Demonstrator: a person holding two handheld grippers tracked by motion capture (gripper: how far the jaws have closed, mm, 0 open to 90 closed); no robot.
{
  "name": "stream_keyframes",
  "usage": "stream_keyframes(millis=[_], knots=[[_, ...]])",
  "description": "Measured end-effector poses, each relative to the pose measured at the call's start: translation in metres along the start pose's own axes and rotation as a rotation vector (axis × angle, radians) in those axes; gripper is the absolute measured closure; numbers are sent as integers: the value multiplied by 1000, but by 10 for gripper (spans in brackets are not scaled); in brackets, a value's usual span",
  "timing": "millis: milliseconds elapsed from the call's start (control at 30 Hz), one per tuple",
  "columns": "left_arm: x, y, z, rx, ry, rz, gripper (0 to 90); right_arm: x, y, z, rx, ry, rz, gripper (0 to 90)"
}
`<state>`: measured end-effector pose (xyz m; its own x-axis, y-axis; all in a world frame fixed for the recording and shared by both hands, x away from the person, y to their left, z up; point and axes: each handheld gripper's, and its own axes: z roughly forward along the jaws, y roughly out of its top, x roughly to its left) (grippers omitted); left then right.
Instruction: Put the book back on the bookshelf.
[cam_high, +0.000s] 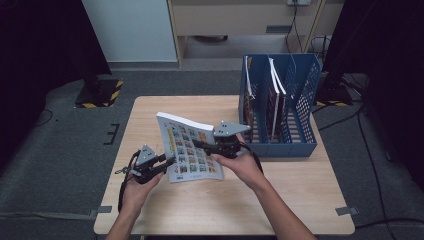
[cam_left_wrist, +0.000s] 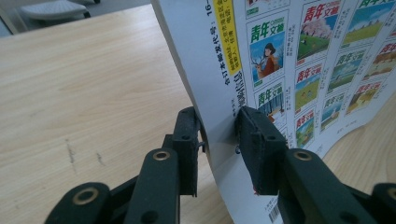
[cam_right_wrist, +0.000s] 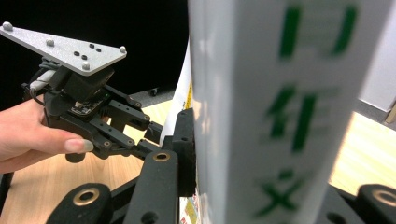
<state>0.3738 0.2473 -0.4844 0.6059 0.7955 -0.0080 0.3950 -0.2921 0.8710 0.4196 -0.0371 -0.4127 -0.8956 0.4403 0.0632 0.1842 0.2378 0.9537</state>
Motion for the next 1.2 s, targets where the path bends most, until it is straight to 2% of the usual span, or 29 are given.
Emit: stream_keyframes(millis=[300,433,567,633,900,1200], knots=[[-1,1,-2,-12,33,27,676,1,1,0,-19,7,0,712],[-1,1,-2,-12,32,33,676,1,1,0,-23,10,8,706],[-4,3,-3,-22,37,55,676,1,3,2,-55,24,23,689],[-4,2,-3,-23,36,52,676,0,3,3,-75,30,24,689],[-3,2,-3,-29,29,44,676,-1,3,4,-82,26,23,699],[-2,0,-3,-36,24,38,674,-5,1,5,-118,27,69,704]])
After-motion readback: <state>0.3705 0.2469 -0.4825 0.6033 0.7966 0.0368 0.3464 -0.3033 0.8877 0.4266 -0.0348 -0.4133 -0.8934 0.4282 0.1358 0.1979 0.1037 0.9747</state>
